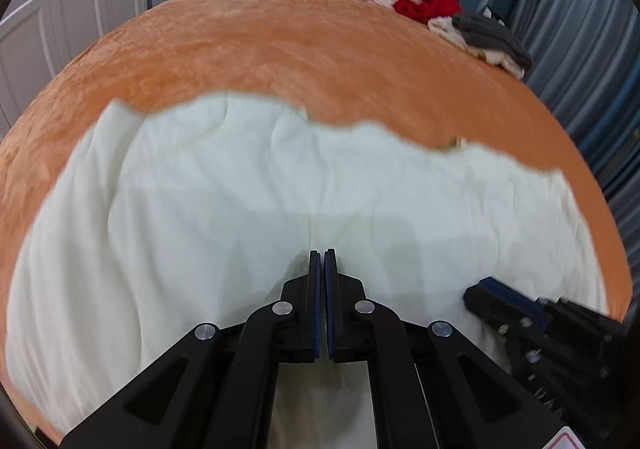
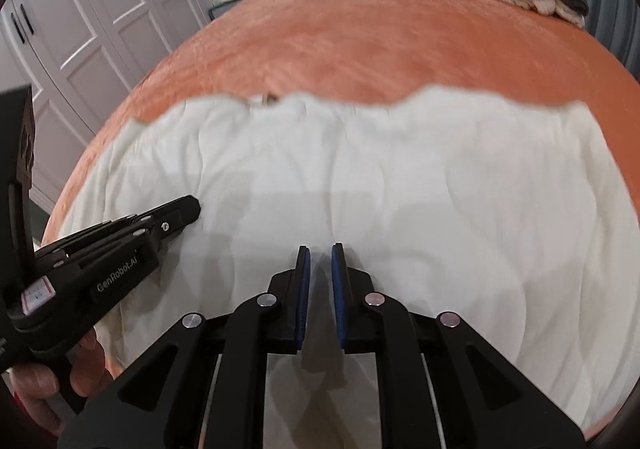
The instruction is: Fold large clothes
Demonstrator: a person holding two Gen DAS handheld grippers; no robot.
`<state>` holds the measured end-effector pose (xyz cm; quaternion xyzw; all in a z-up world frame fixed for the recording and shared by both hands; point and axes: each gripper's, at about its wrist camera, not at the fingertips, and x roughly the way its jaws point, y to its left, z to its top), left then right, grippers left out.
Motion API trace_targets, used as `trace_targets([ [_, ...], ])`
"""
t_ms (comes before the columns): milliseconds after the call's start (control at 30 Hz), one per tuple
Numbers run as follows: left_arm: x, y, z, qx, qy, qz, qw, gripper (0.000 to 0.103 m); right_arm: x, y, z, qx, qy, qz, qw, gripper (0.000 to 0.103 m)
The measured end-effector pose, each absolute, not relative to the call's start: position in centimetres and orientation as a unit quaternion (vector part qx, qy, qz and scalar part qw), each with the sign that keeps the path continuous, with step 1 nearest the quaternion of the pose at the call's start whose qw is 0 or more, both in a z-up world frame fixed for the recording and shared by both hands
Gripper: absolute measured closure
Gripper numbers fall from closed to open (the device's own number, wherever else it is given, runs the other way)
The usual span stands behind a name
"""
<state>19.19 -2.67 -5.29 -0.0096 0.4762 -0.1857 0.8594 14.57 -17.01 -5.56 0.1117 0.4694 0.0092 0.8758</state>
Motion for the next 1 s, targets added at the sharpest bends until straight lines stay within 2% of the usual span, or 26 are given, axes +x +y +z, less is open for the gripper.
trace_targets([
  [533, 18.6, -4.6, -8.7, 0.017, 0.450, -0.149, 0.880, 0.103, 14.9, -15.8, -9.3, 0.090, 0.443, -0.031, 0.892, 0.101],
  [767, 18.3, -3.7, -6.8, 0.005, 0.453, -0.157, 0.878, 0.102, 14.5, -17.1, -7.6, 0.144, 0.444, -0.019, 0.884, 0.099],
  [900, 16.4, -0.4, -3.4, -0.027, 0.450, -0.151, 0.880, 0.099, 12.9, -17.2, -5.0, 0.145, 0.448, -0.023, 0.882, 0.095],
  [967, 15.2, 2.6, -1.8, -0.054, 0.451, -0.138, 0.880, 0.093, 12.0, -17.1, -3.7, 0.143, 0.448, -0.019, 0.882, 0.095],
  [1000, 14.7, 3.8, -1.3, -0.062, 0.453, -0.131, 0.879, 0.083, 11.8, -17.1, -3.4, 0.143, 0.449, -0.017, 0.882, 0.094],
])
